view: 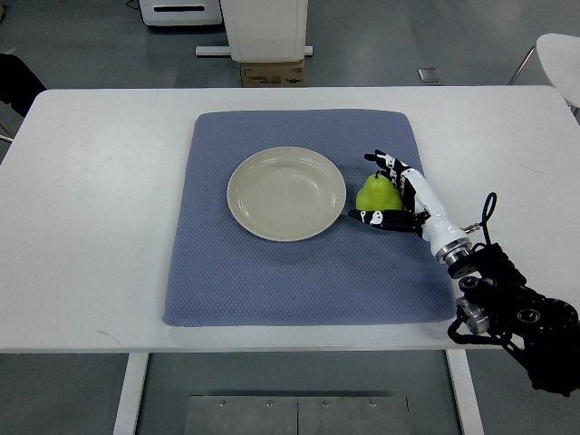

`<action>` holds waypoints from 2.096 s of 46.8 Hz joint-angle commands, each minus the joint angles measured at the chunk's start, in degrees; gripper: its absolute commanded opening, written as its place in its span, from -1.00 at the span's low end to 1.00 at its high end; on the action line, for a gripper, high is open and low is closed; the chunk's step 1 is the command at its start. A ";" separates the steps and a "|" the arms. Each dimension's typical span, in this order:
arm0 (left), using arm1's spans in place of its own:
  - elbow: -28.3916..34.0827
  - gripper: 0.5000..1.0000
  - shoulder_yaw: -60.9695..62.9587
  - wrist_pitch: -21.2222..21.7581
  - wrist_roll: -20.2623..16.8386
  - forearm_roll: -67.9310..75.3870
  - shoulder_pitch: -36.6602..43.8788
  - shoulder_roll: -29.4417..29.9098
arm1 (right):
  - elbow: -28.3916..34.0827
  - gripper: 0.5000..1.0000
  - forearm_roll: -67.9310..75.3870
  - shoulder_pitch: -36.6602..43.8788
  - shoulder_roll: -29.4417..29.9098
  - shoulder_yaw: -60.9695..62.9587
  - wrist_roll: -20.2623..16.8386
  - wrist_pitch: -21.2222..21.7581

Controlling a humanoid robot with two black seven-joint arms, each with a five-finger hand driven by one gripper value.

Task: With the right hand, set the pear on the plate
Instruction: 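Close the right hand fingers around the green pear, then lift the pear and carry it over the cream plate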

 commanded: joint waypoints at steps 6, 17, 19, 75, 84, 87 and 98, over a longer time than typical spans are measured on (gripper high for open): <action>0.00 1.00 0.05 -0.01 0.00 0.00 0.00 0.00 | -4.68 0.97 0.00 0.98 1.53 0.01 -0.01 -1.17; 0.00 1.00 0.05 -0.01 0.00 0.00 0.00 0.00 | -6.53 0.94 0.00 0.98 1.79 -1.57 -0.01 -1.26; 0.00 1.00 0.05 -0.01 0.00 0.00 0.00 0.00 | -6.62 0.90 0.00 0.98 1.79 -2.01 -0.01 -1.26; 0.00 1.00 0.05 -0.01 0.00 0.00 0.00 0.00 | -6.62 -1.00 1.32 13.73 7.24 -3.86 -0.01 -0.99; 0.00 1.00 -0.03 -0.01 0.00 0.00 0.00 0.00 | -6.53 -1.00 1.32 14.43 10.05 -4.47 -0.01 -0.91; 0.00 1.00 0.05 -0.01 0.00 0.00 0.00 0.00 | -6.53 -1.00 1.32 14.26 10.05 -5.43 -0.01 -0.99; 0.00 1.00 -0.03 -0.01 0.00 0.00 0.00 0.00 | -6.53 -1.00 1.32 11.89 10.05 -7.81 -0.01 -0.99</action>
